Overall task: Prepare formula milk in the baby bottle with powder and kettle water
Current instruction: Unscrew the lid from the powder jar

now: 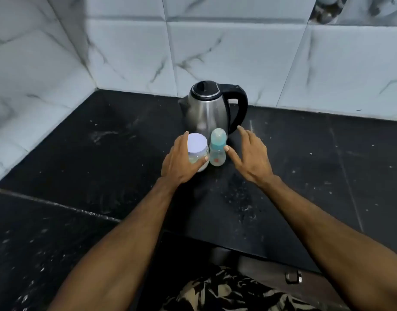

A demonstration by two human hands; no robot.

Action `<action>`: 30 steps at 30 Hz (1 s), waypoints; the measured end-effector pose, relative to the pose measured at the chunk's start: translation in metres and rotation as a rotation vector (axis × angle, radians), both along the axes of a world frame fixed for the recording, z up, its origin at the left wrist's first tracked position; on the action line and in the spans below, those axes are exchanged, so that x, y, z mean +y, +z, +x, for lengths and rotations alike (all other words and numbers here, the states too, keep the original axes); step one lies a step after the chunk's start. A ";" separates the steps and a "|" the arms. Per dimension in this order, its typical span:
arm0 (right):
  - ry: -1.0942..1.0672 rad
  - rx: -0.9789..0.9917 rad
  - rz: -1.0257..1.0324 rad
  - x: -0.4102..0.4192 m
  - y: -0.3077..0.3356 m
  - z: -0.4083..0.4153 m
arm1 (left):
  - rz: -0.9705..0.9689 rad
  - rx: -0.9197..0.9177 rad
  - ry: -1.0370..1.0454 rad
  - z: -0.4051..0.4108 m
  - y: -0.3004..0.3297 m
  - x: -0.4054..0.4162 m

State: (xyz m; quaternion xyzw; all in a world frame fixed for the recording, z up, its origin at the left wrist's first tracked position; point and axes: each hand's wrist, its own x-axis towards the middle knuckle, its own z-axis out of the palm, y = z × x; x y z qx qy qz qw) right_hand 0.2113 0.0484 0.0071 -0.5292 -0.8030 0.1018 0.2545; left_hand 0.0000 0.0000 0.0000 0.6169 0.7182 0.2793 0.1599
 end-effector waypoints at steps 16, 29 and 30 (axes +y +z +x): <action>-0.101 0.200 -0.188 -0.033 -0.012 -0.012 | 0.012 -0.271 -0.056 -0.018 0.008 -0.020; 0.156 0.342 -0.239 -0.071 -0.006 -0.054 | -0.028 -0.398 -0.037 -0.025 -0.012 -0.091; 0.179 0.333 -0.236 -0.070 -0.004 -0.058 | -0.029 -0.408 -0.037 -0.026 -0.012 -0.092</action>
